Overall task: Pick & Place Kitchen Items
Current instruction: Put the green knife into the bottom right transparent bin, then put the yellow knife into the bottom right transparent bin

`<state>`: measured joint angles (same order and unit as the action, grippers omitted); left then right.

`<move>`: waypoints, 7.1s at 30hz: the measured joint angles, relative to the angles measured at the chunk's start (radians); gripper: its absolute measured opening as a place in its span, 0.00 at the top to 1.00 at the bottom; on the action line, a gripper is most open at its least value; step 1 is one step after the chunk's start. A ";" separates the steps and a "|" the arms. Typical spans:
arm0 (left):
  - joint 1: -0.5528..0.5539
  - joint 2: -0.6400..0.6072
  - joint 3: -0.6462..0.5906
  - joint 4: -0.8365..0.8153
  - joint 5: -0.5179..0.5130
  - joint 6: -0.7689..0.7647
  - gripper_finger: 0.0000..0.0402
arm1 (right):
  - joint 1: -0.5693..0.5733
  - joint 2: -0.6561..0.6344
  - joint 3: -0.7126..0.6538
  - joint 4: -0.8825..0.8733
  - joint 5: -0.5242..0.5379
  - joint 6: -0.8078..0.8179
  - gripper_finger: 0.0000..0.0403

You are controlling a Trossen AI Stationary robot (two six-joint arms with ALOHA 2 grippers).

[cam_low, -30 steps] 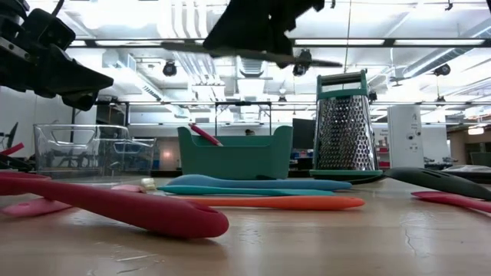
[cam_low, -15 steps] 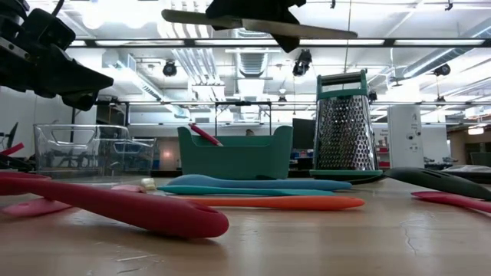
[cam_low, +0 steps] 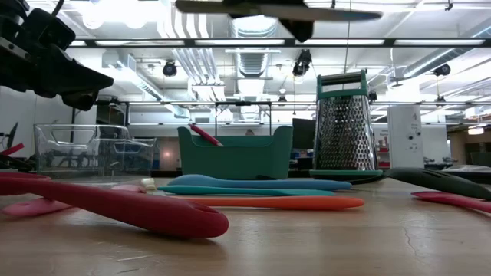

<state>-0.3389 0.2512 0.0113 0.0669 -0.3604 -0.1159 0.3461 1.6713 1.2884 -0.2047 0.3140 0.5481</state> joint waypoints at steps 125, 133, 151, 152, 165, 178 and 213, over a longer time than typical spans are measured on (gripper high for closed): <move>0.000 0.000 0.000 0.000 0.000 0.000 0.97 | 0.838 0.132 0.160 -1.344 0.336 1.555 0.60; 0.000 0.000 0.000 0.000 0.000 0.000 0.97 | 0.712 0.132 0.242 -1.326 0.465 1.326 0.62; 0.000 0.000 0.000 0.000 0.000 0.000 0.97 | 0.376 0.131 0.262 -0.976 0.588 0.870 0.74; 0.000 0.000 0.000 0.000 0.000 0.000 0.97 | 0.354 0.131 0.260 -0.930 0.574 0.829 0.74; 0.000 0.000 0.000 0.000 0.000 0.000 0.97 | 0.118 0.145 0.232 -0.278 0.340 0.303 0.67; 0.000 0.000 0.000 0.000 0.000 0.000 0.97 | -0.006 0.329 0.286 -0.145 0.199 0.307 0.40; 0.000 0.000 0.000 0.000 0.000 0.000 0.97 | -0.098 0.768 0.694 -0.405 -0.001 0.264 0.47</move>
<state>-0.3389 0.2516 0.0113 0.0669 -0.3603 -0.1161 0.2485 2.4397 1.9824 -0.6098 0.3134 0.8120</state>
